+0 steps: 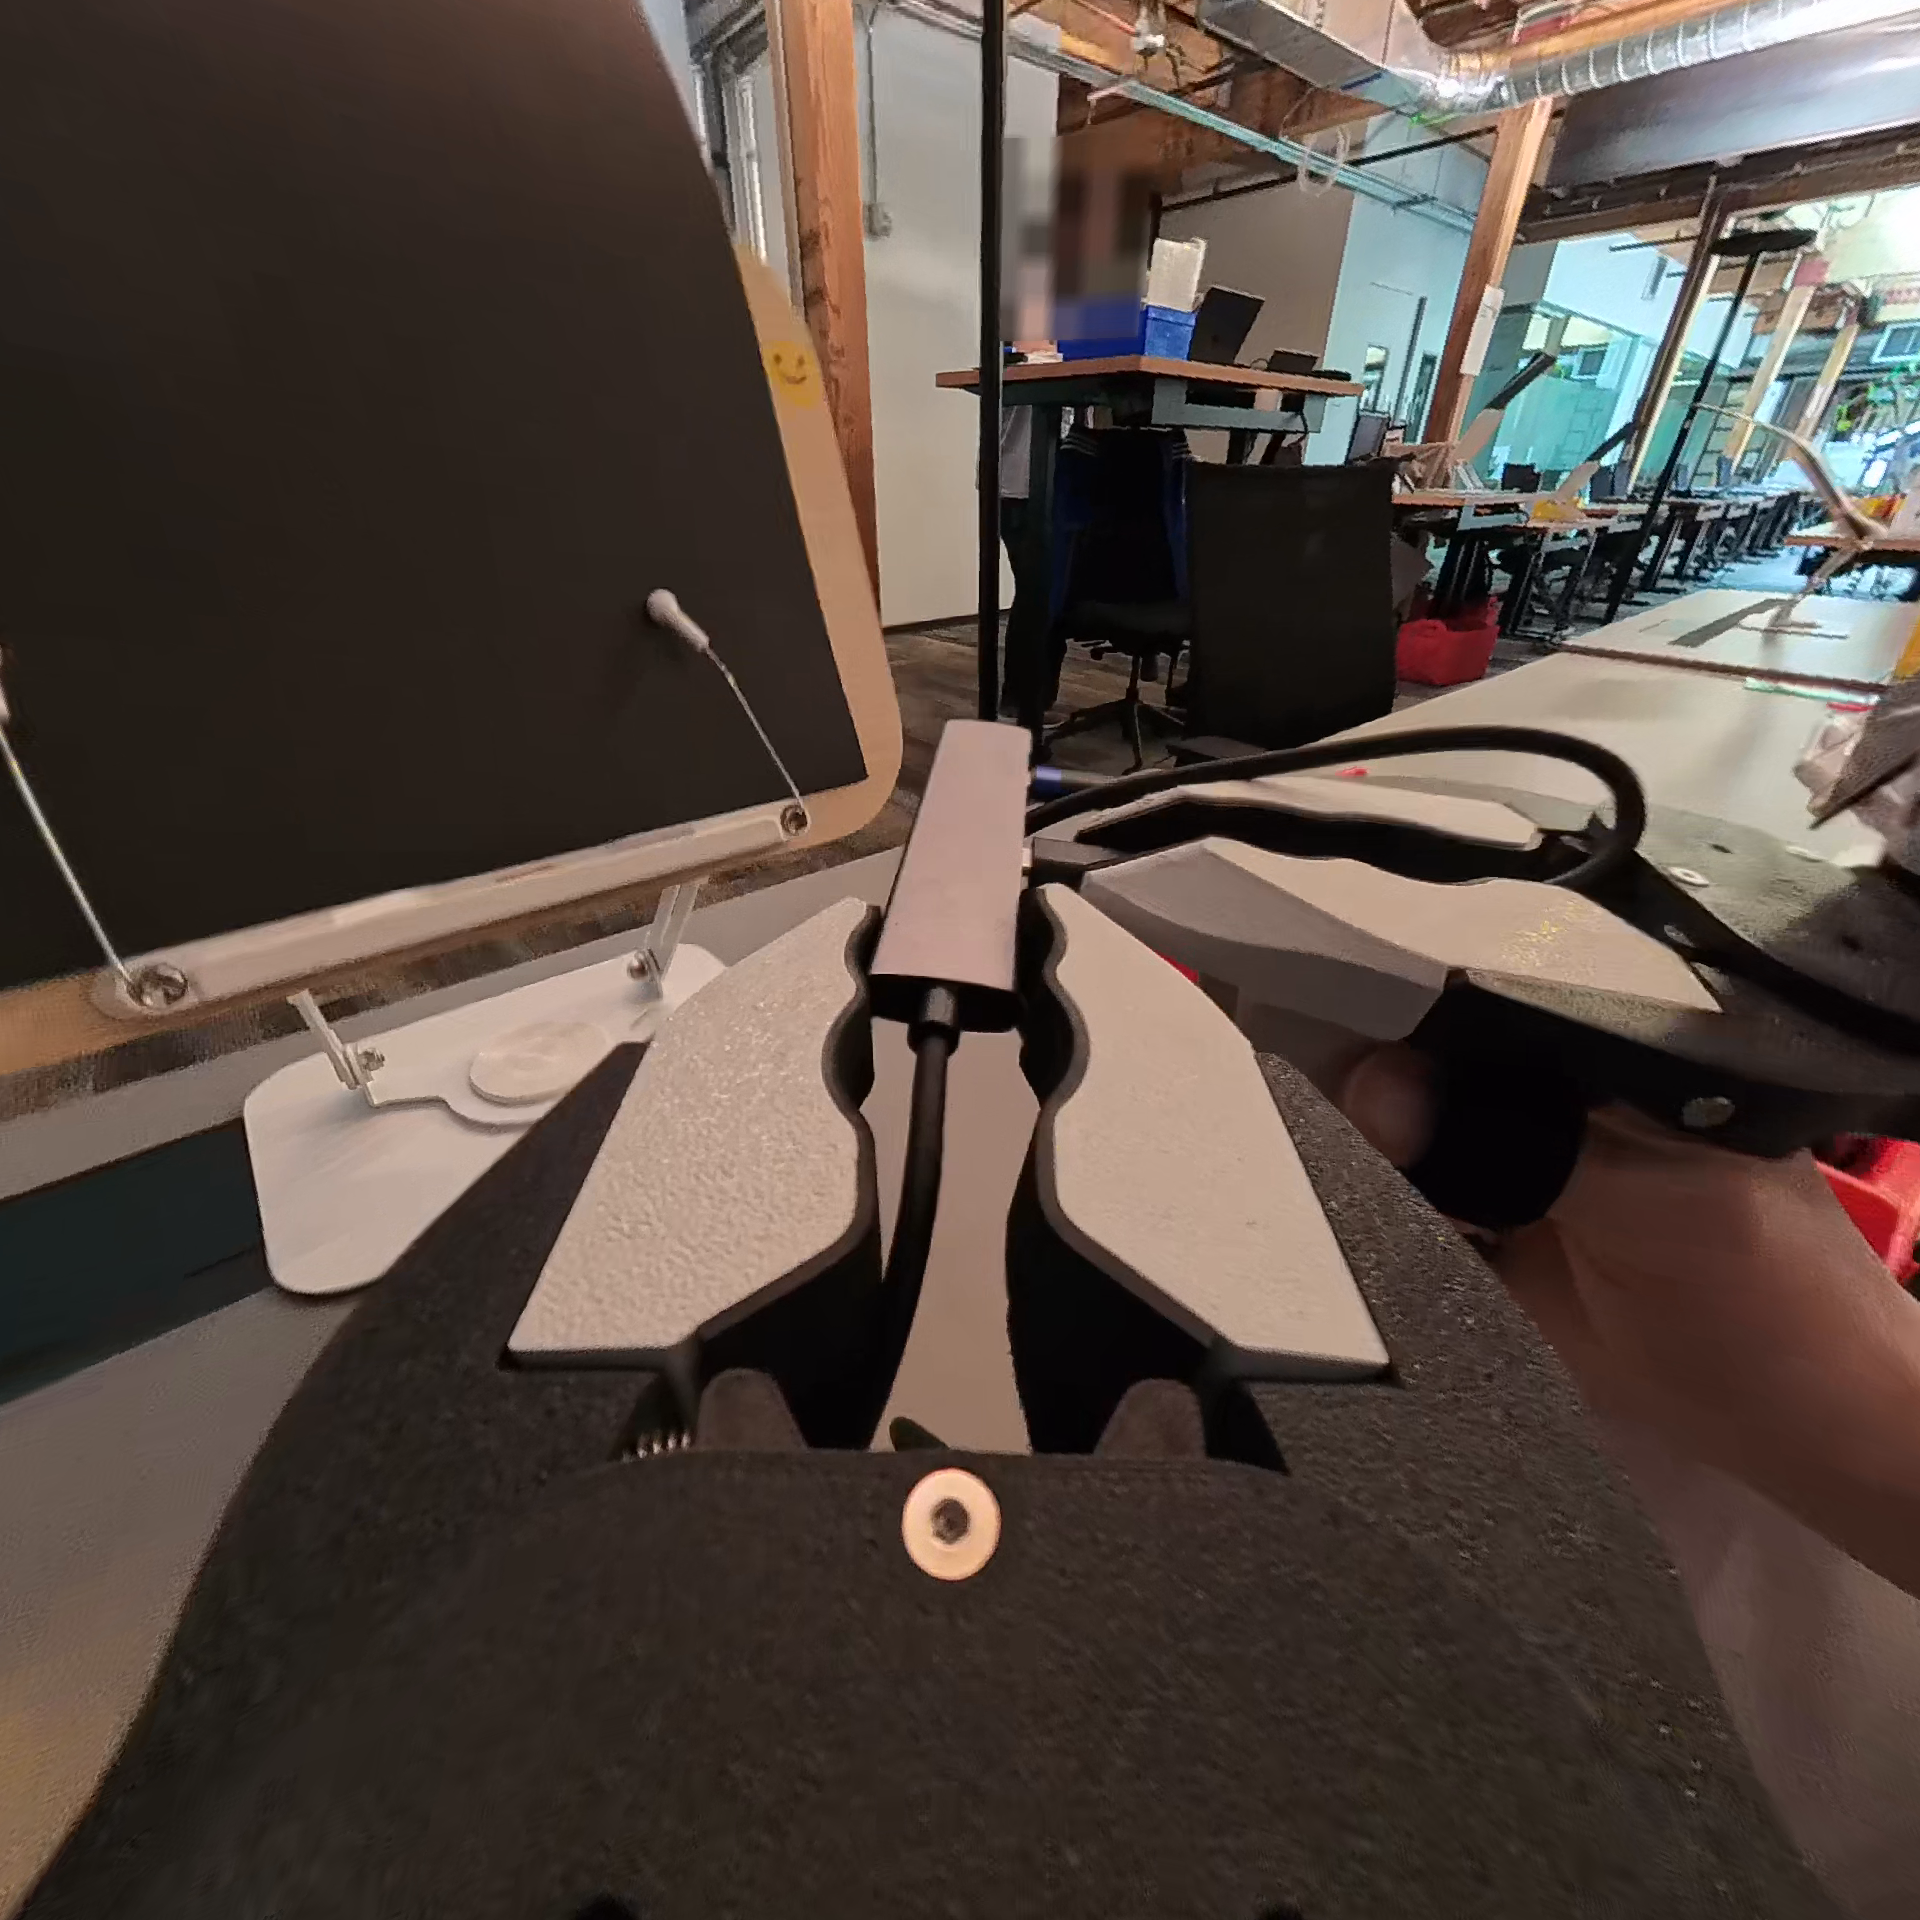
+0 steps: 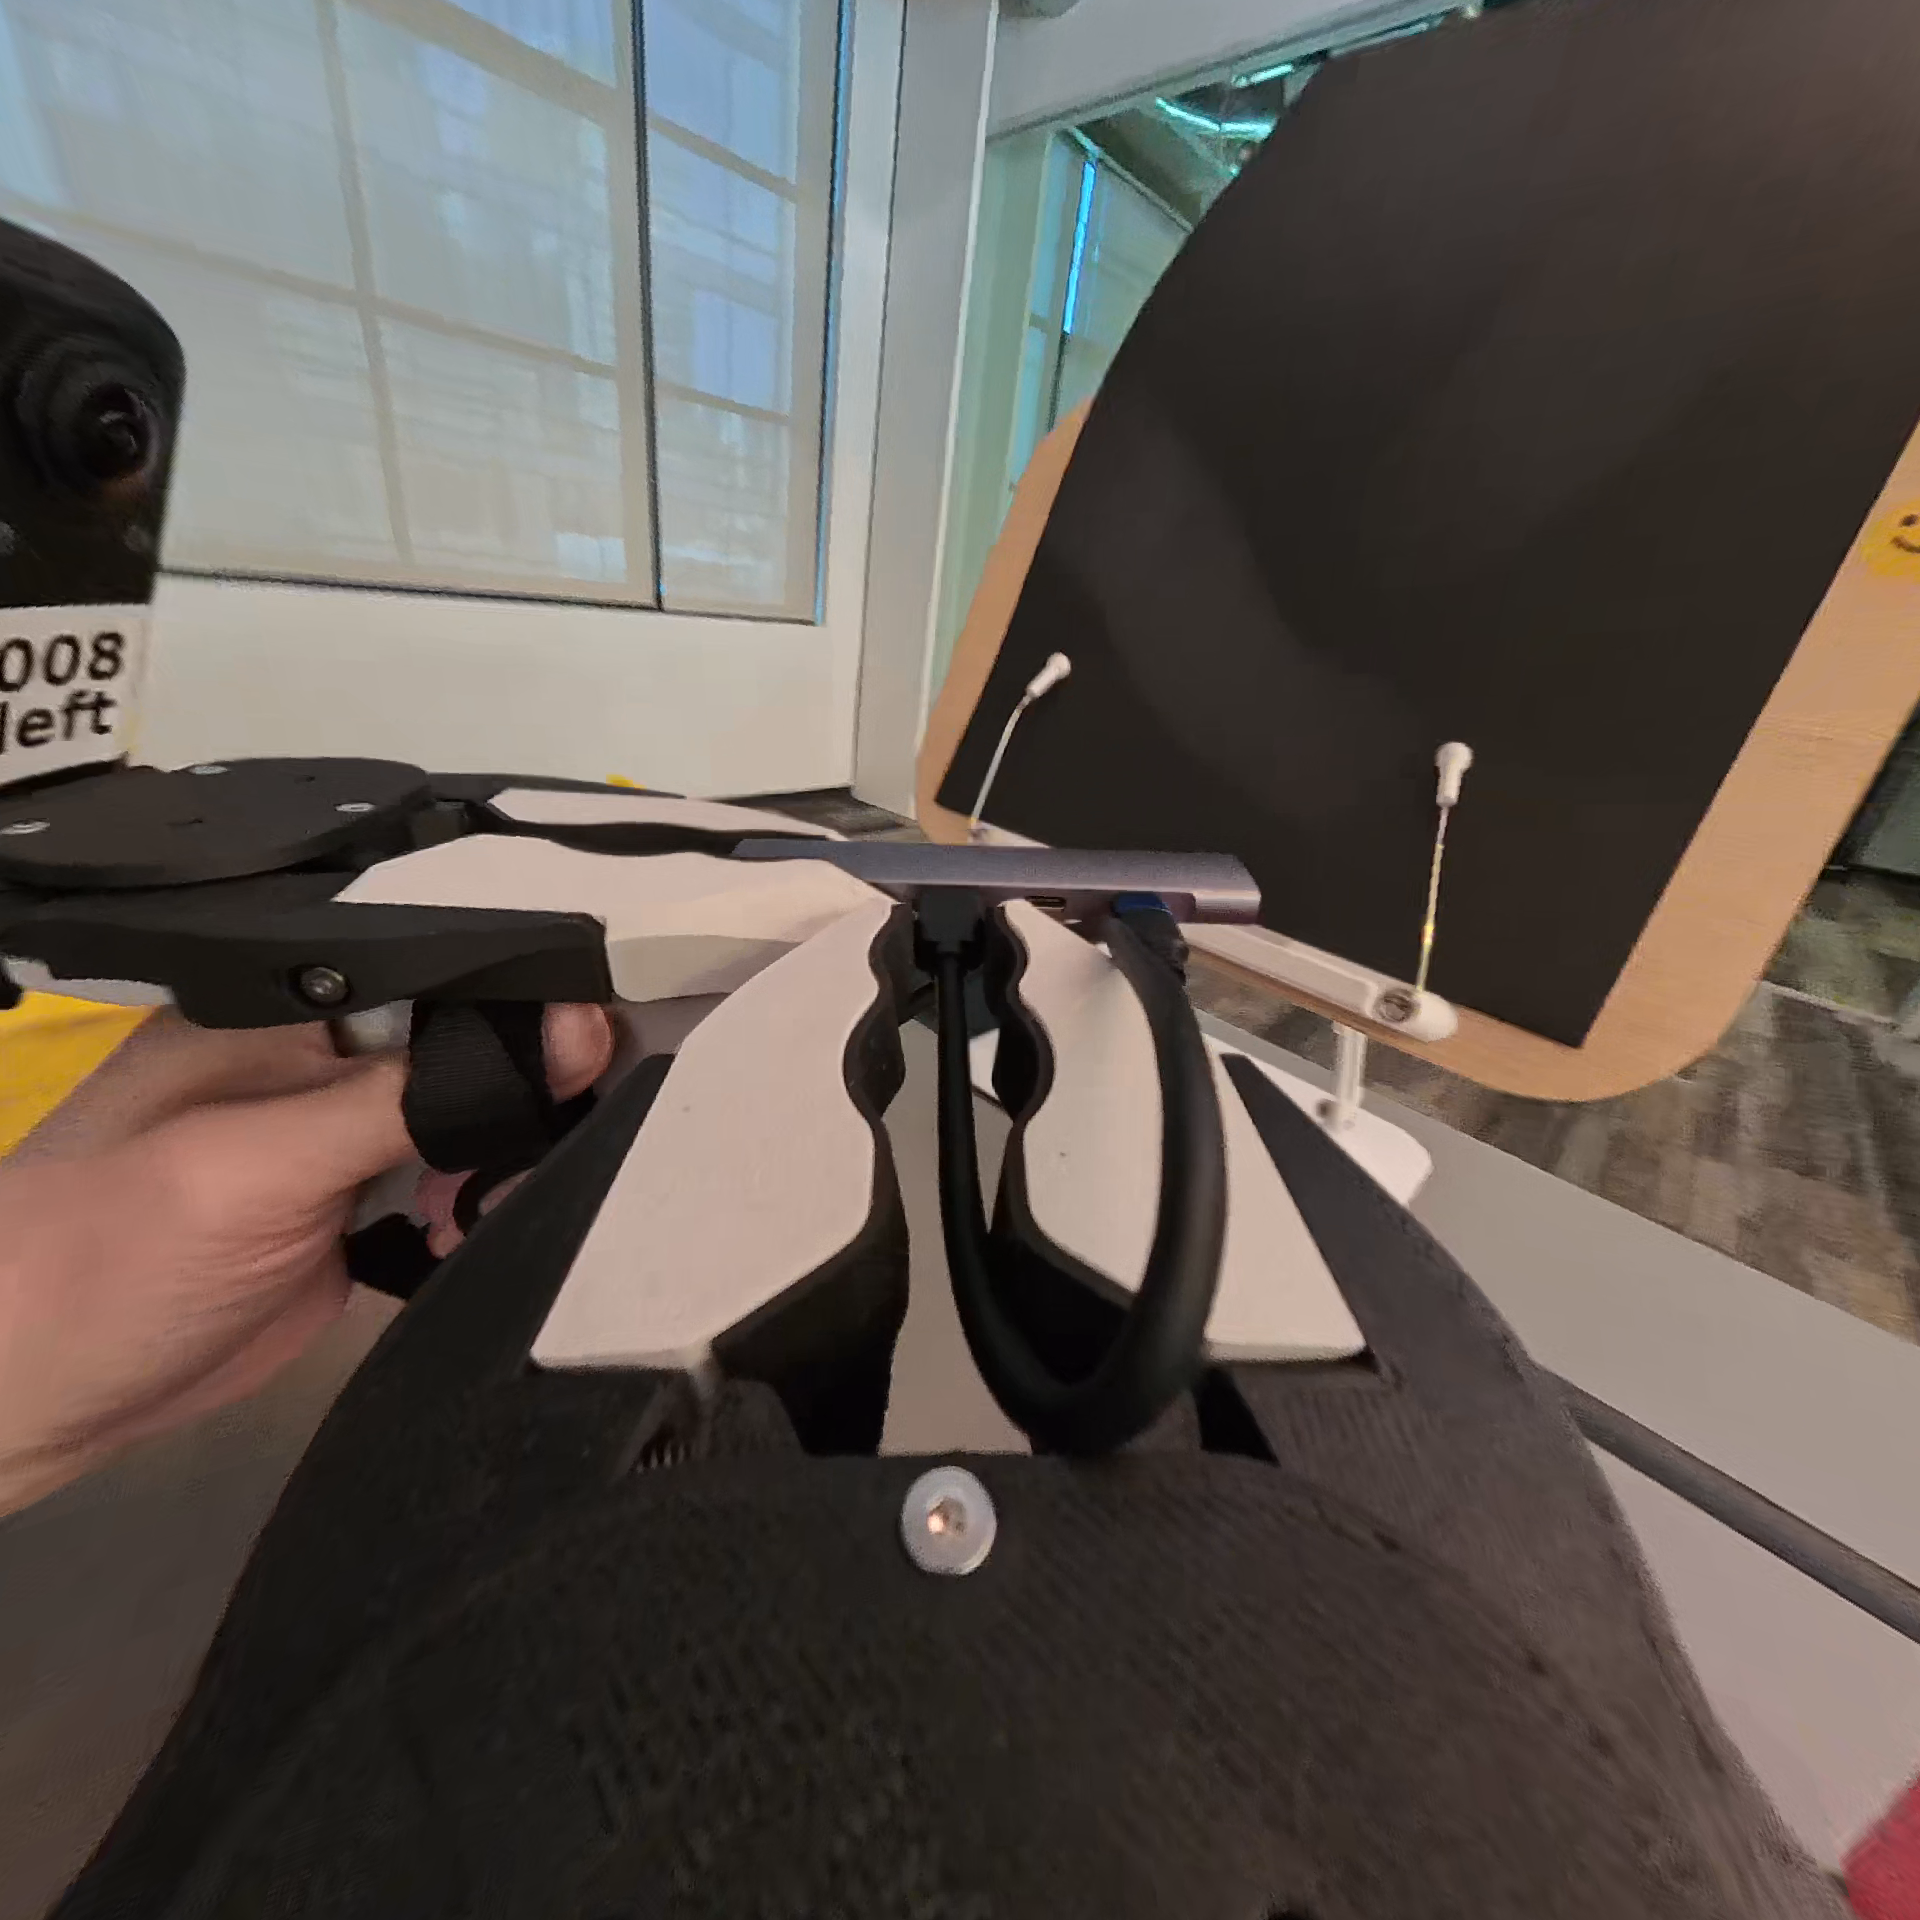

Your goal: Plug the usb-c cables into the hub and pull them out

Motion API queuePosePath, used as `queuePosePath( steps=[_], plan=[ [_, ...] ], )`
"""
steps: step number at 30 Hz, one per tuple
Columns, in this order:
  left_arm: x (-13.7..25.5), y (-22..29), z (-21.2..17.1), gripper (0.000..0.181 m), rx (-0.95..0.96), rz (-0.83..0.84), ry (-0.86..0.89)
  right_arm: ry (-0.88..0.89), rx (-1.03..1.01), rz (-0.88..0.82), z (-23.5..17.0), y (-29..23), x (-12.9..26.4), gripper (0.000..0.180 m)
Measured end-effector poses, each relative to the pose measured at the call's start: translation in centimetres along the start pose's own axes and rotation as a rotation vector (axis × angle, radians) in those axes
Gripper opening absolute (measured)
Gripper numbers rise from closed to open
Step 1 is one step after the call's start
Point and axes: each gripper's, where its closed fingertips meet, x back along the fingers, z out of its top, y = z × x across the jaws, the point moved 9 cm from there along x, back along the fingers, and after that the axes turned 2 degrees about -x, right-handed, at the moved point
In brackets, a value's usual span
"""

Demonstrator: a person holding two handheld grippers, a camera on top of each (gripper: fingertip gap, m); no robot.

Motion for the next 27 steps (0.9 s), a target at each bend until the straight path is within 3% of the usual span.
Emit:
queuePosePath(
  steps=[6,15,22,27],
  plan=[
    [-0.3,-0.9,-3.7,0.025,0.015,0.044,-0.001,-0.085,0.034,-0.036,-2.8,-0.6,-0.8,0.014],
    [-0.5,-0.3,-2.3,0.025,0.085,0.028,-0.011,-0.057,0.078,-0.118,-1.5,-0.9,-0.3,0.014],
    [0.0,-0.6,-1.1,0.025,0.063,-0.024,-0.008,-0.021,-0.009,-0.008,-0.5,-0.4,-0.1,0.014],
    [0.1,-0.4,-0.8,0.025,0.022,-0.002,-0.022,-0.039,0.012,-0.036,-0.3,-0.7,-0.1,0.014]
  ],
)
